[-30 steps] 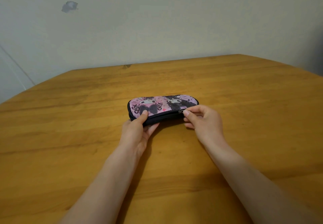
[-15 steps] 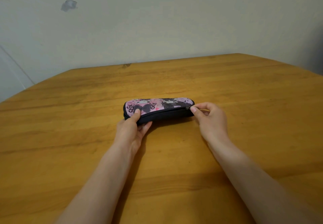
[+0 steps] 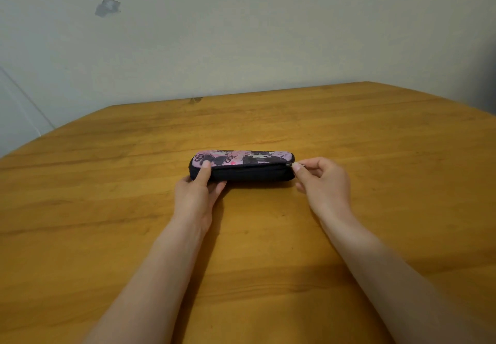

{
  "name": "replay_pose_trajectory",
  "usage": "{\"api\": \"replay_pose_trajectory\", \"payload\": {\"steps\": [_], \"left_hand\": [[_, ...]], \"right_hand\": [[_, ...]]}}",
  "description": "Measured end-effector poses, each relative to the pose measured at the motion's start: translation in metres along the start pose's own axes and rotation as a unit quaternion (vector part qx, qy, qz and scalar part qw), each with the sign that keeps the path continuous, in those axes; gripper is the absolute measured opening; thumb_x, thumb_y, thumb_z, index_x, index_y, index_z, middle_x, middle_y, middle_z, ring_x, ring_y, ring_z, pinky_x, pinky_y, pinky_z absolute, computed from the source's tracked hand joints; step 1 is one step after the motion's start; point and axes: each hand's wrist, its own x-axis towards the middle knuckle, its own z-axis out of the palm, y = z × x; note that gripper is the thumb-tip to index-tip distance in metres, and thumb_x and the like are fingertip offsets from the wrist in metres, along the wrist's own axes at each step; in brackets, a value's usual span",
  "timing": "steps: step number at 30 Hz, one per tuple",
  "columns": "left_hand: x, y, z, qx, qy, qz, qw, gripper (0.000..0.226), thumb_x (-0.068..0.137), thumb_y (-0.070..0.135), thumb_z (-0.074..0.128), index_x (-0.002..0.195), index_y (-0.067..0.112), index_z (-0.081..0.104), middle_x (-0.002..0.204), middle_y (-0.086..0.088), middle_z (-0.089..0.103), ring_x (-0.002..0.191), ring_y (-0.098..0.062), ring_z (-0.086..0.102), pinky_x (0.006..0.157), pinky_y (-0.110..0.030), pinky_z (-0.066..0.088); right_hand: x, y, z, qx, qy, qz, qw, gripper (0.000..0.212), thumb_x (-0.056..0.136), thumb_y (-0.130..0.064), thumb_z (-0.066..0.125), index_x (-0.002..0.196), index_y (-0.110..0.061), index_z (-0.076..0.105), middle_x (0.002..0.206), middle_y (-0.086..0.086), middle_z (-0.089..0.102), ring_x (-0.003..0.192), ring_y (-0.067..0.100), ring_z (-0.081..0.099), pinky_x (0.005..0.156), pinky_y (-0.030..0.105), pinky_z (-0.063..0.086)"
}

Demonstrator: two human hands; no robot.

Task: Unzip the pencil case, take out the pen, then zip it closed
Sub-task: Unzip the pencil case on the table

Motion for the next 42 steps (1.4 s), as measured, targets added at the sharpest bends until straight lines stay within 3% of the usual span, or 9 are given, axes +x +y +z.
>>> {"api": "replay_pose_trajectory", "payload": {"steps": [2,4,8,12,15,18,22,28,42], "left_hand": [[-0.004,-0.003,0.002,0.150,0.003,0.087,0.985,0.049,0.086,0.025,0.070,0.126,0.009,0.047,0.121,-0.008,0.059,0.111,-0.023,0.060,0.089,-0.031,0.051],[-0.008,-0.007,0.002,0.320,0.017,0.180,0.930,0.058,0.080,0.037,0.073,0.129,0.023,0.045,0.133,-0.002,0.051,0.117,-0.018,0.052,0.092,-0.027,0.040],[-0.012,-0.011,0.002,0.459,-0.005,0.281,0.843,0.075,0.076,0.042,0.076,0.142,0.034,0.041,0.160,-0.005,0.007,0.146,-0.021,0.009,0.116,-0.039,0.018],[-0.020,-0.014,0.007,0.520,-0.085,0.353,0.773,0.050,0.077,0.038,0.076,0.124,0.036,0.061,0.157,-0.001,0.025,0.145,-0.019,0.013,0.118,-0.052,0.009],[-0.023,-0.017,0.010,0.545,-0.120,0.368,0.744,0.037,0.077,0.036,0.076,0.113,0.031,0.070,0.147,0.005,0.042,0.141,-0.012,0.027,0.116,-0.049,-0.008],[-0.024,-0.017,0.011,0.516,-0.131,0.366,0.764,0.022,0.078,0.025,0.076,0.100,0.024,0.075,0.127,0.011,0.059,0.121,-0.003,0.048,0.117,-0.056,0.007],[-0.024,-0.019,0.011,0.477,-0.148,0.375,0.781,0.010,0.078,0.014,0.075,0.084,0.022,0.074,0.102,0.021,0.059,0.092,0.021,0.046,0.113,-0.054,0.021],[-0.028,-0.018,0.014,0.475,-0.175,0.361,0.784,0.019,0.082,0.010,0.071,0.077,0.027,0.065,0.104,0.021,0.064,0.102,-0.003,0.057,0.114,-0.056,0.015],[-0.032,-0.021,0.014,0.481,-0.205,0.342,0.781,0.011,0.081,0.021,0.073,0.086,0.026,0.064,0.108,0.023,0.063,0.101,0.018,0.049,0.111,-0.053,0.026]], "right_hand": [[-0.004,-0.001,0.002,-0.019,-0.009,-0.006,1.000,0.008,0.084,-0.027,0.072,0.077,-0.028,0.068,0.081,-0.007,0.073,0.079,0.013,0.071,0.080,0.048,0.059],[-0.007,-0.003,0.004,-0.027,-0.015,-0.014,0.999,0.010,0.082,-0.028,0.072,0.073,-0.030,0.068,0.078,-0.009,0.073,0.080,0.014,0.071,0.080,0.048,0.058],[-0.013,-0.005,0.006,-0.050,-0.026,-0.029,0.998,0.011,0.079,-0.032,0.073,0.069,-0.033,0.069,0.072,-0.011,0.073,0.073,0.013,0.071,0.078,0.046,0.058],[-0.019,-0.005,0.009,-0.089,-0.035,-0.060,0.994,0.010,0.079,-0.037,0.073,0.070,-0.035,0.068,0.072,-0.017,0.072,0.072,0.001,0.067,0.075,0.039,0.057],[-0.023,-0.005,0.011,-0.101,-0.044,-0.080,0.991,0.009,0.079,-0.040,0.071,0.071,-0.037,0.067,0.073,-0.021,0.071,0.072,-0.003,0.065,0.074,0.037,0.056],[-0.024,-0.004,0.013,-0.110,-0.058,-0.091,0.988,0.008,0.079,-0.041,0.069,0.074,-0.036,0.068,0.075,-0.019,0.071,0.075,0.000,0.066,0.074,0.040,0.056],[-0.021,-0.003,0.013,-0.105,-0.061,-0.094,0.988,0.013,0.082,-0.034,0.070,0.070,-0.036,0.064,0.074,-0.015,0.070,0.074,0.005,0.066,0.072,0.038,0.055],[-0.011,-0.001,0.009,-0.074,-0.030,-0.079,0.994,0.016,0.086,-0.024,0.068,0.075,-0.033,0.061,0.079,-0.012,0.067,0.077,0.015,0.067,0.074,0.051,0.057],[-0.004,0.003,0.005,-0.040,-0.008,-0.055,0.998,0.013,0.087,-0.026,0.064,0.078,-0.034,0.060,0.090,-0.007,0.071,0.091,0.017,0.069,0.081,0.052,0.056]]}}
